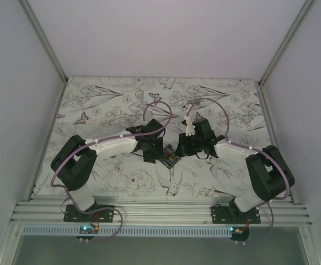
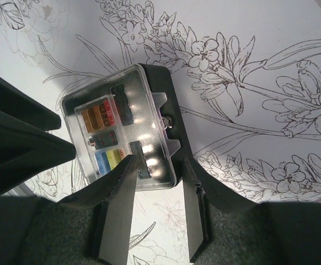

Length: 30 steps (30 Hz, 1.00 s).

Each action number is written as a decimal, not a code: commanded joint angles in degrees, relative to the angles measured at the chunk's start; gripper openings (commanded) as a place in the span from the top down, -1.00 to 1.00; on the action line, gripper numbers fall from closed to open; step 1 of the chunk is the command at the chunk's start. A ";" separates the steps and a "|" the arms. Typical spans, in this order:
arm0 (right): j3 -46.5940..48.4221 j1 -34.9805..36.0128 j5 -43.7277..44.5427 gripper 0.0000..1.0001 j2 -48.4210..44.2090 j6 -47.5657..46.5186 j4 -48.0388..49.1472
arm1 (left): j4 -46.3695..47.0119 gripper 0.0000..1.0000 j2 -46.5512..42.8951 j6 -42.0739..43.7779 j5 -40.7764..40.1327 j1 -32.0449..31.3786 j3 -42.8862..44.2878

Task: Snap on the fuse box
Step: Close the fuse box cover on the fuse box base.

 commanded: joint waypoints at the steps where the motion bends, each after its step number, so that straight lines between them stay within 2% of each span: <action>1: -5.37 2.31 -0.23 0.19 3.13 -0.12 -6.25 | -0.71 0.09 3.70 -0.71 -1.29 1.06 -2.31; 10: -10.13 6.90 4.88 0.26 0.97 4.21 -10.21 | -1.16 0.14 5.85 -1.10 -0.87 2.58 -2.83; 16: -12.34 9.11 5.33 0.26 -9.74 7.56 -12.75 | -1.14 0.12 2.98 0.03 -0.31 3.80 -3.51; 21: -11.18 9.14 8.49 0.16 -15.85 10.00 -11.57 | -1.25 0.05 -0.21 1.81 0.69 3.78 -2.82; 25: -8.54 9.07 12.87 -0.05 -18.68 10.46 -10.92 | -1.23 -0.02 -4.34 3.30 -0.24 3.91 -3.53; 27: -7.42 8.88 15.46 -0.15 -19.05 10.93 -10.07 | -1.28 -0.12 -6.09 4.15 -0.37 3.94 -3.66; 30: -6.99 8.22 17.46 -0.17 -17.93 12.06 -7.38 | -1.16 -0.23 -5.96 5.14 1.71 3.85 -2.51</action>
